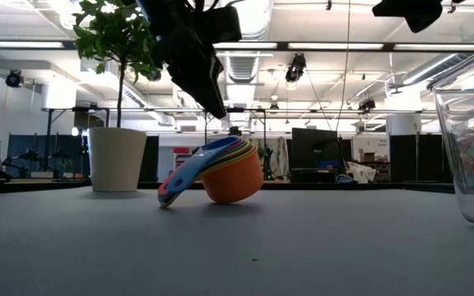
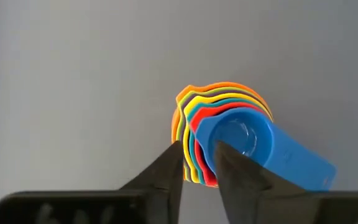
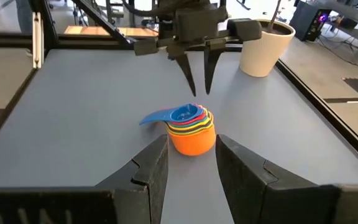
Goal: Nest measuring cups in basket
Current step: Put the stack of measuring cups into the bin
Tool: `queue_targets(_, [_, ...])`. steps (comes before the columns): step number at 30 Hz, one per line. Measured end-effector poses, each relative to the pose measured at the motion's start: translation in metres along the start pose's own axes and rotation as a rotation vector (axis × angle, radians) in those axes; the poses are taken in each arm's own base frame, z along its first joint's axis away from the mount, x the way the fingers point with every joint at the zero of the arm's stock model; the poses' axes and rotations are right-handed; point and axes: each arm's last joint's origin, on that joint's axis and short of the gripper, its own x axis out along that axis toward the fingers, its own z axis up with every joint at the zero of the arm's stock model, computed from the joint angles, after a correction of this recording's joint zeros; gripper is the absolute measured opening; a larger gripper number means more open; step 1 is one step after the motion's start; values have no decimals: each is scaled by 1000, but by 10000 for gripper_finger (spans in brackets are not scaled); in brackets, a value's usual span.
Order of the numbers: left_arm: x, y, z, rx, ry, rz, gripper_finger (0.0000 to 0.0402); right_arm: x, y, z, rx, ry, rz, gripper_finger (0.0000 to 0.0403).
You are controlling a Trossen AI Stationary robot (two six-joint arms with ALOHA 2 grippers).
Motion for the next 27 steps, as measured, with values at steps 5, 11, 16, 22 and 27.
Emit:
queue_targets(5, [3,0,3,74,-24,8,143,-1,-1,1,7,-6,1,123])
queue_targets(11, [26,-4,6,185,-3,36,233,-1,-1,1,18,-5,-2,123])
queue_targets(16, [46,-3,8,223,54,103,257,-1,-1,0,23,-4,-2,123])
queue_targets(22, [60,6,15,166,71,60,255,-1,-1,0,27,-4,-3,123])
queue_targets(27, [69,15,24,51,111,-22,226,-1,-1,0,23,-3,-3,123])
